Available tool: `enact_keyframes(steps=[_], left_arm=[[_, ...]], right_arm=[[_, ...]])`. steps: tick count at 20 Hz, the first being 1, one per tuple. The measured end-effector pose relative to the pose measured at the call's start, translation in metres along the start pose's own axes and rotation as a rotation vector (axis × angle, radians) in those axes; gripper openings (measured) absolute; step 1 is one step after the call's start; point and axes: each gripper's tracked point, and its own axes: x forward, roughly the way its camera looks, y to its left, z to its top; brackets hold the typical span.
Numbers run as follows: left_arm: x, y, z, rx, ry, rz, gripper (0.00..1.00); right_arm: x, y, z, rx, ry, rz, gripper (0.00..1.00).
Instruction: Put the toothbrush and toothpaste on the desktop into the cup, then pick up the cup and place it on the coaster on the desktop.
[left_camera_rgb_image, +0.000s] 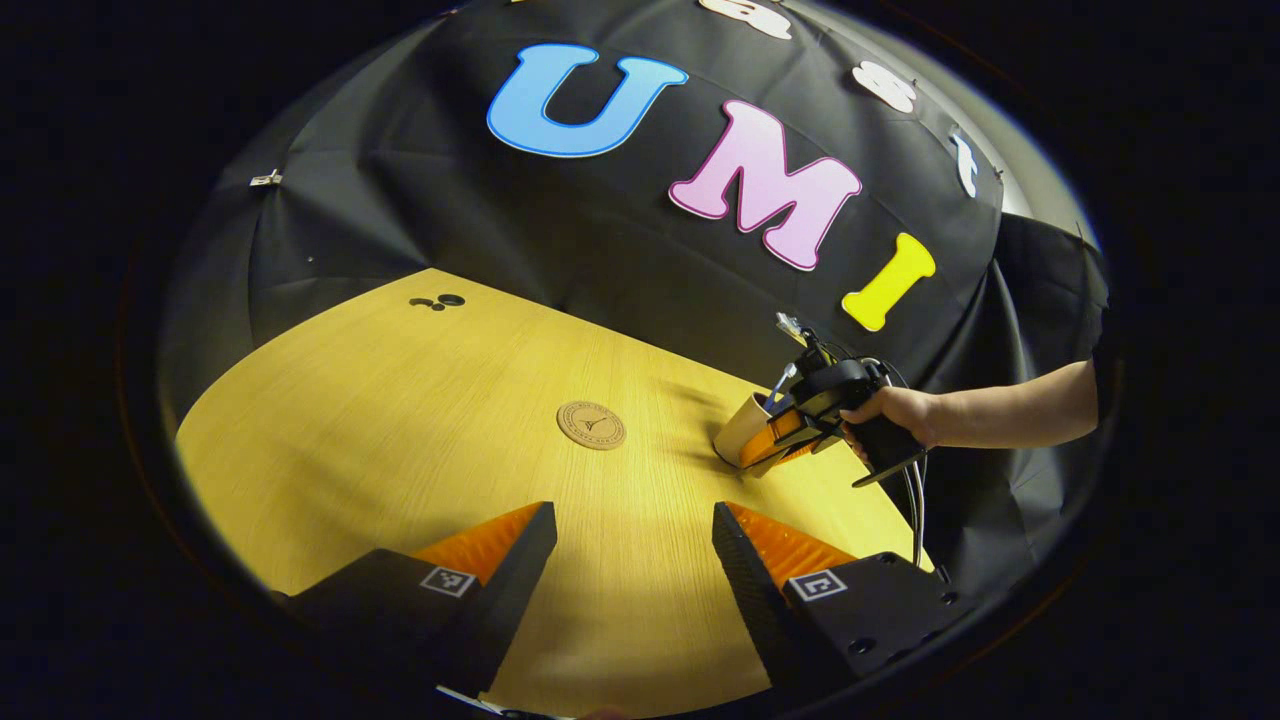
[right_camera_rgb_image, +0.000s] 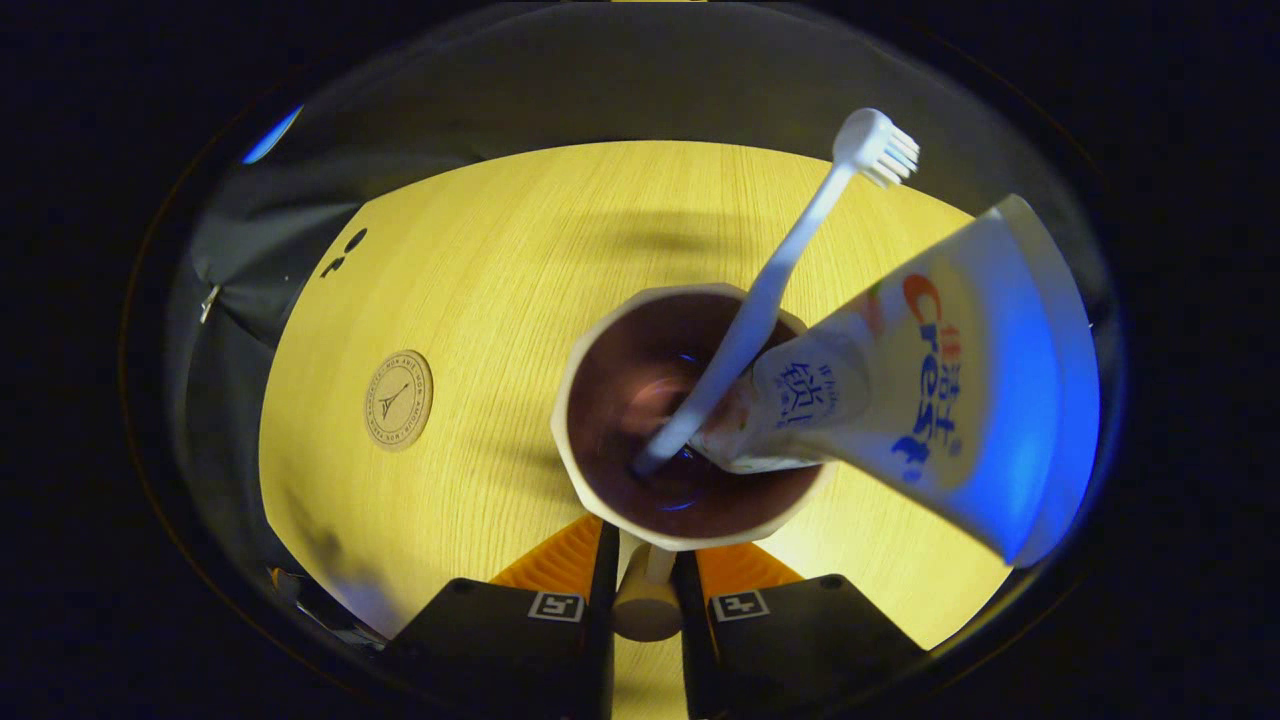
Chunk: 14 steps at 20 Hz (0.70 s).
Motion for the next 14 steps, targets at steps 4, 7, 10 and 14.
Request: enact_keyframes(steps=[4, 7, 10, 14], left_arm=[[0.000, 0.001, -0.007, 0.005, 0.014, 0.011, 0.98], [0.000, 0.001, -0.004, 0.010, 0.001, 0.018, 0.98], [0.001, 0.002, -0.007, -0.001, 0.006, 0.018, 0.98], [0.001, 0.005, -0.011, -0.014, 0.017, 0.025, 0.98]], right_arm=[[-0.004, 0.002, 0.000, -0.037, -0.011, 0.002, 0.30], [-0.011, 0.004, 0.007, -0.049, -0.045, -0.003, 0.24], [-0.010, 0.017, 0.006, -0.066, -0.064, 0.013, 0.30], [-0.006, 0.017, 0.003, -0.127, -0.062, -0.010, 0.28]])
